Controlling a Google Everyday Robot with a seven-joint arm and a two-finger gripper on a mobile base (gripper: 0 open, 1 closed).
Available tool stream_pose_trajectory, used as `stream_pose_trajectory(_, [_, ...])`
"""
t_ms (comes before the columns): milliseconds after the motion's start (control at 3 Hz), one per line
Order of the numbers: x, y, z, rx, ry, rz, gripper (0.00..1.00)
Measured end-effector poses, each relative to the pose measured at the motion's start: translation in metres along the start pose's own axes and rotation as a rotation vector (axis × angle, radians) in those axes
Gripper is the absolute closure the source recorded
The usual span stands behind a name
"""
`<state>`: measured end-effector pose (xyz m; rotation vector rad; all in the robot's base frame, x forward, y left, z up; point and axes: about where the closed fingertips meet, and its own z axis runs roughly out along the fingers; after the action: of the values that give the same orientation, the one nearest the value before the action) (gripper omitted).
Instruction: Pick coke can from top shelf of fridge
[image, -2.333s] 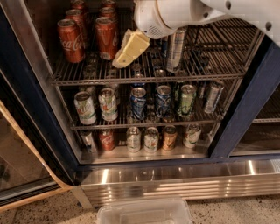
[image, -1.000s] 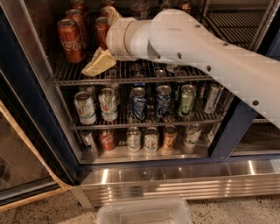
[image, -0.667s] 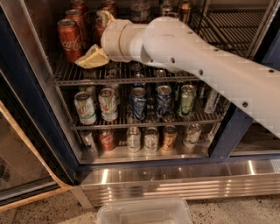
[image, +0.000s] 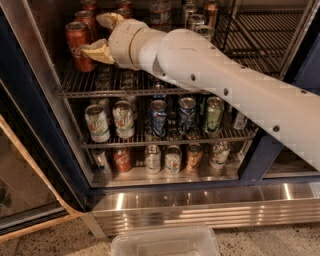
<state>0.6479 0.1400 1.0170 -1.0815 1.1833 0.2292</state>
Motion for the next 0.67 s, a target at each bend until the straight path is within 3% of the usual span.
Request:
stream_pose_trajectory(333, [-0.0029, 0.0015, 0.0011, 0.000, -0.005, 0.001, 0.16])
stream_pose_trajectory(667, [-0.0053, 0.0056, 0.0018, 0.004, 0.022, 0.002, 0.00])
